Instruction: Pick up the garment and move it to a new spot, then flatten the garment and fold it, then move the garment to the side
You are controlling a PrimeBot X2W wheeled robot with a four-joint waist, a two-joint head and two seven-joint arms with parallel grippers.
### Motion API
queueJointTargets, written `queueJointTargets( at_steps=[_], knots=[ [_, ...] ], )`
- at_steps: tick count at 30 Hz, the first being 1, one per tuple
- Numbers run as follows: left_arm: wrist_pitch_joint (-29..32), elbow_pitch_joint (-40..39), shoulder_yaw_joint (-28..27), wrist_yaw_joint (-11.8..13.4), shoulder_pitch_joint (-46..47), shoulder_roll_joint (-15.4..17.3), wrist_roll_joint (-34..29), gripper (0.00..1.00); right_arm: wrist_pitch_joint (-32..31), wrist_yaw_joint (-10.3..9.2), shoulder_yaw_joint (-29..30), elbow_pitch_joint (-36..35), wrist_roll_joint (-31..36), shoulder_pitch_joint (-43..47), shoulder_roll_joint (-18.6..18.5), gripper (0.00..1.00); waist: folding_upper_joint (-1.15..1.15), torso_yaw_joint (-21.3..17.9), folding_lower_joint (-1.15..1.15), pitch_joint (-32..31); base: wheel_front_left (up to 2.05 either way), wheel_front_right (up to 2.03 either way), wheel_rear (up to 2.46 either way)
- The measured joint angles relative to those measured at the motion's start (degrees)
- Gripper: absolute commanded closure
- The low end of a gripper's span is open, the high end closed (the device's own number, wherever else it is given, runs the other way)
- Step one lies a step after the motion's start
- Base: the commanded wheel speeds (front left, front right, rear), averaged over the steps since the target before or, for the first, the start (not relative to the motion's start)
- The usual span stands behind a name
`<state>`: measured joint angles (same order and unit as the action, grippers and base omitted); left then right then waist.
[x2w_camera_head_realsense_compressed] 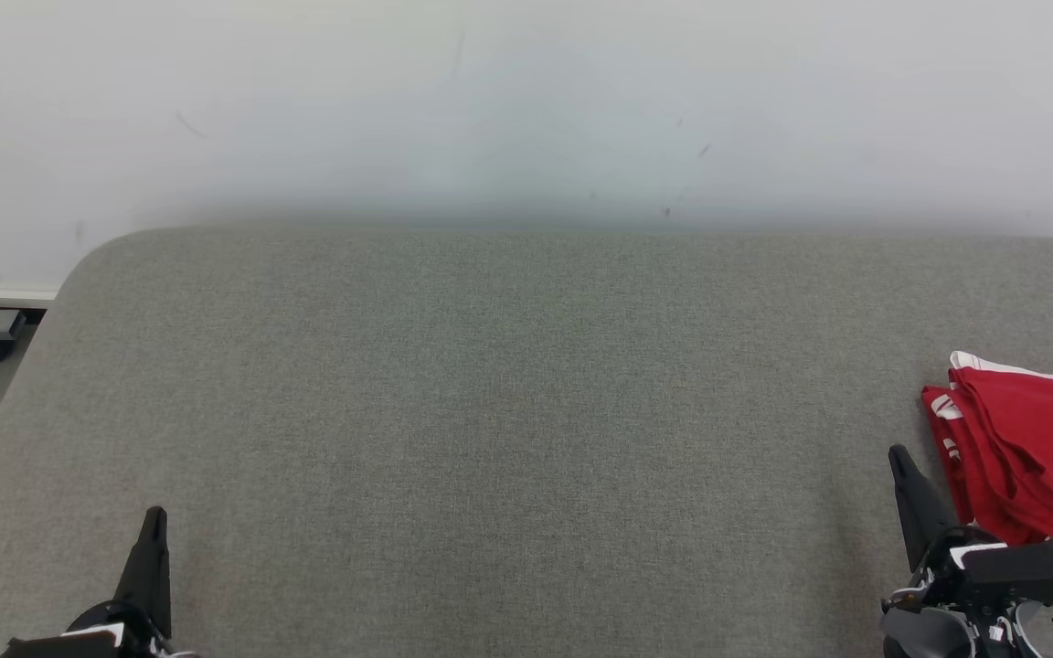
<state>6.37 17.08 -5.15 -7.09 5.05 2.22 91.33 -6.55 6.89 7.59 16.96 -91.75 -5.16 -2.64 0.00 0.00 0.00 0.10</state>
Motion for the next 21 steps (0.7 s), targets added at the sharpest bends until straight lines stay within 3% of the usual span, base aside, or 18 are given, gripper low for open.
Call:
queueJointTargets(
  at_steps=[21],
  knots=[
    [0.00, 0.00, 0.01, 0.00, 0.00, 0.00, 0.00, 1.00, 0.00, 0.00, 0.00, 0.00, 0.00, 0.00, 0.00, 1.00, 0.00, 0.00, 0.00, 0.00, 0.00, 0.00, 0.00]
  ],
)
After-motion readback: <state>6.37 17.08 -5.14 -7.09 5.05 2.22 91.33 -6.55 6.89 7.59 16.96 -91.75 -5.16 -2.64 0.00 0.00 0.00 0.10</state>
